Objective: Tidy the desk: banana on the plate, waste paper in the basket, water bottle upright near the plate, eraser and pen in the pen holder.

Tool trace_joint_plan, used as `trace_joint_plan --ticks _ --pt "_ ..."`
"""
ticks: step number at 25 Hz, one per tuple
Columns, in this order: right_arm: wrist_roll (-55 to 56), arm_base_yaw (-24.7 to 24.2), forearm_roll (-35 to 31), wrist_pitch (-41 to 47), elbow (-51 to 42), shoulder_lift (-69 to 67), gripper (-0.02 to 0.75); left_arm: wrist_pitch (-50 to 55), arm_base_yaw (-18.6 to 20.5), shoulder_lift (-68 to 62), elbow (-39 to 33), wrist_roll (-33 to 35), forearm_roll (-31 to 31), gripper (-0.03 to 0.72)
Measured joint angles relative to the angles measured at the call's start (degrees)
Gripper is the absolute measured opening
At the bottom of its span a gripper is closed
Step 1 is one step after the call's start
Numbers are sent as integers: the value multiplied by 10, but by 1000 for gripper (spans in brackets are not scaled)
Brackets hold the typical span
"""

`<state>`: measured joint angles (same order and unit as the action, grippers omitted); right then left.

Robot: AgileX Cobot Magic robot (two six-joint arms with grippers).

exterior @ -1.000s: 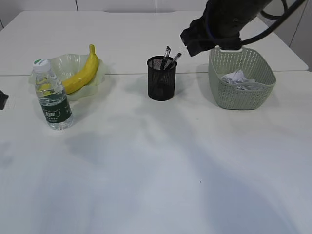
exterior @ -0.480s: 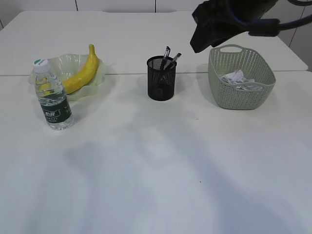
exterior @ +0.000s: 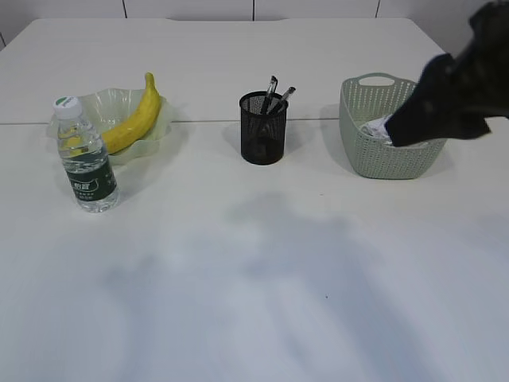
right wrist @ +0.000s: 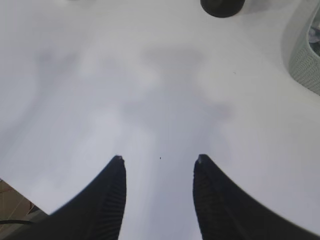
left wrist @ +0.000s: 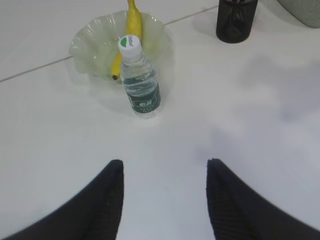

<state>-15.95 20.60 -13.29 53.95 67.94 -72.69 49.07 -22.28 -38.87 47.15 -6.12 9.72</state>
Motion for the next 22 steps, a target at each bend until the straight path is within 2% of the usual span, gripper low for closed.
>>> trace_joint_plan --ticks 7,17,22 --pt "0 0 25 -4 -87 149 335 88 0 56 0 26 -33 382" --pt "-2 0 29 43 -131 328 335 216 0 212 0 29 -35 382" --pt "-2 0 29 47 -187 394 336 236 0 247 0 30 -37 382"
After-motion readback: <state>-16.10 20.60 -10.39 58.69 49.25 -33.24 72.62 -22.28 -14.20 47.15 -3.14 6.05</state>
